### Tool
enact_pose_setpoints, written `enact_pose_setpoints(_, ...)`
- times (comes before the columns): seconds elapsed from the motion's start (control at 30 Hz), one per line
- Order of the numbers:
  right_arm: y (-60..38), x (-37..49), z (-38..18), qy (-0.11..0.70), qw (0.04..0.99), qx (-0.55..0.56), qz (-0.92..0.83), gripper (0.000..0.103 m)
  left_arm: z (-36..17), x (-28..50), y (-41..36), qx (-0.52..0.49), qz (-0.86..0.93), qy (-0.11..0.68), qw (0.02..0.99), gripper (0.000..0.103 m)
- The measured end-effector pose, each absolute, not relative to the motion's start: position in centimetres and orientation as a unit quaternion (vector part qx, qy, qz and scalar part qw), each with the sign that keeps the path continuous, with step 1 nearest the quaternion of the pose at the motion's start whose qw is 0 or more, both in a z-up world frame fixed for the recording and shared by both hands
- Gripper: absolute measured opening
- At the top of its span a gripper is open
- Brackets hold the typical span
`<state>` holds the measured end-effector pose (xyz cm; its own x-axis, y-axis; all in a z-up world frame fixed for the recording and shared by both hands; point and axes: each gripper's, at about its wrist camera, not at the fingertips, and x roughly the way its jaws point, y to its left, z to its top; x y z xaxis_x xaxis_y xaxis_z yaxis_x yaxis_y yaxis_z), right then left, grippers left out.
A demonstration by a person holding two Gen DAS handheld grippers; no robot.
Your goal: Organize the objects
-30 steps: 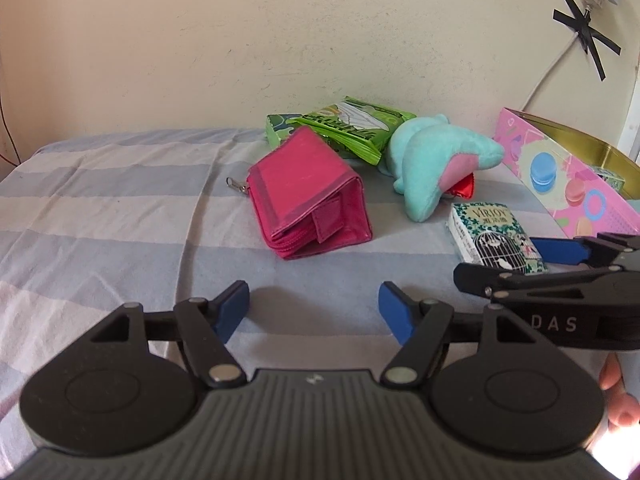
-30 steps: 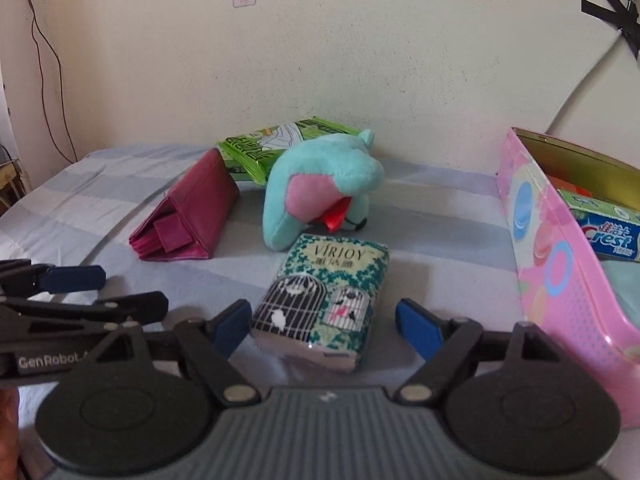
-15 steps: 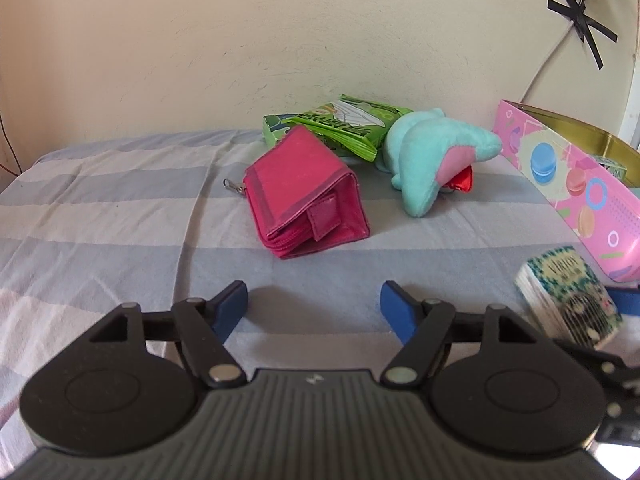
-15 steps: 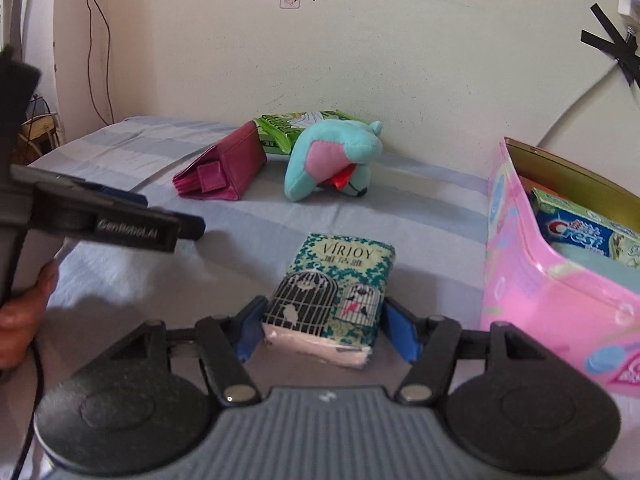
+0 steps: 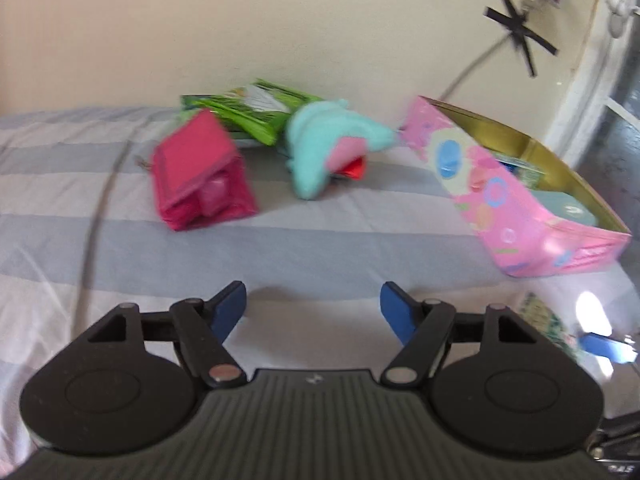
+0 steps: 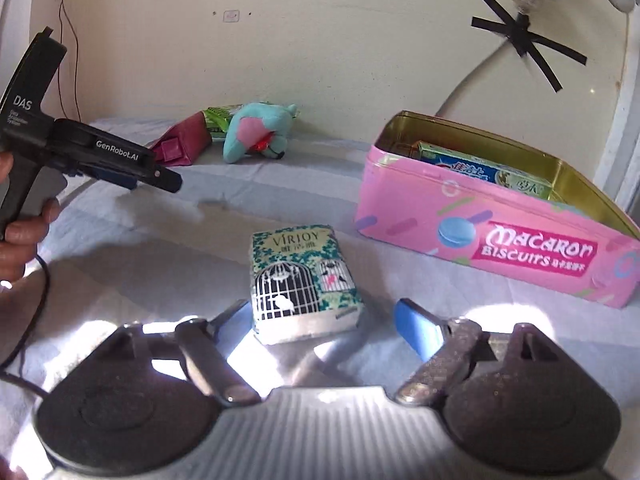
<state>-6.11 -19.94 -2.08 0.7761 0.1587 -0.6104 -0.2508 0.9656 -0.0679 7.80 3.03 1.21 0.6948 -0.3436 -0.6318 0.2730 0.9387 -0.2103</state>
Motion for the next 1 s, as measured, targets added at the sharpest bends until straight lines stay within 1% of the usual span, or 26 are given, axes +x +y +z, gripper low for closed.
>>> enact_pose_setpoints(0.17, -19.9, -6.3, -2.4, 0.308, 0.941, -0.065, 0.126, 0.081, 2.0, 6.3, -2.8, -0.016, -0.256, 0.363, 0.896, 0.075)
enact_pose_setpoints(0.27, -19.0, -6.0, -2.7, 0.304, 0.940, -0.084, 0.128, 0.080, 1.8, 5.8, -5.6, 0.020, -0.259, 0.340, 0.904, 0.076)
enact_pose_setpoints(0.3, -18.9, -5.8, -2.8, 0.304, 0.940, -0.087, 0.126, 0.079, 1.5, 6.1, -6.1, 0.028, -0.268, 0.341, 0.901, 0.076)
enact_pose_setpoints(0.33, -18.9, -5.6, -2.9, 0.308, 0.939, -0.085, 0.130, 0.072, 1.0, 6.6, -6.4, 0.029, -0.282, 0.358, 0.890, 0.075)
enact_pose_setpoints(0.37, -19.1, -5.5, -3.0, 0.310, 0.937, -0.071, 0.143, 0.061, 0.6, 7.2, -6.5, 0.014, -0.300, 0.376, 0.877, 0.075)
enact_pose_setpoints(0.4, -19.5, -5.5, -3.0, 0.311, 0.936, -0.059, 0.153, 0.056, 0.4, 7.3, -6.5, -0.008, -0.317, 0.385, 0.867, 0.064)
enact_pose_setpoints(0.43, -19.7, -5.5, -3.0, 0.308, 0.937, -0.053, 0.155, 0.055, 0.5, 7.2, -6.7, -0.024, -0.340, 0.396, 0.853, 0.054)
enact_pose_setpoints(0.47, -19.9, -5.5, -2.9, 0.305, 0.938, -0.046, 0.157, 0.054, 0.9, 7.0, -7.1, -0.018, -0.336, 0.393, 0.856, 0.054)
enact_pose_setpoints(0.53, -20.4, -5.7, -2.1, 0.284, 0.945, -0.036, 0.158, 0.054, 2.9, 6.3, -8.1, 0.002, -0.333, 0.362, 0.871, 0.054)
enact_pose_setpoints(0.7, -22.2, -4.5, 2.7, 0.191, 0.972, -0.041, 0.133, 0.054, 9.2, 7.6, -10.7, 0.023, -0.348, 0.271, 0.897, 0.054)
enact_pose_setpoints(0.8, -23.3, -2.0, 4.6, 0.157, 0.981, -0.049, 0.100, 0.054, 10.5, 10.6, -13.4, 0.031, -0.352, 0.253, 0.901, 0.060)
enact_pose_setpoints(0.87, -24.4, 0.7, 4.4, 0.166, 0.982, -0.049, 0.077, 0.055, 9.8, 13.2, -15.4, 0.038, -0.342, 0.267, 0.900, 0.060)
enact_pose_setpoints(1.0, -26.3, 6.1, 1.8, 0.224, 0.972, -0.027, 0.065, 0.055, 7.7, 16.5, -17.9, 0.052, -0.320, 0.297, 0.898, 0.060)
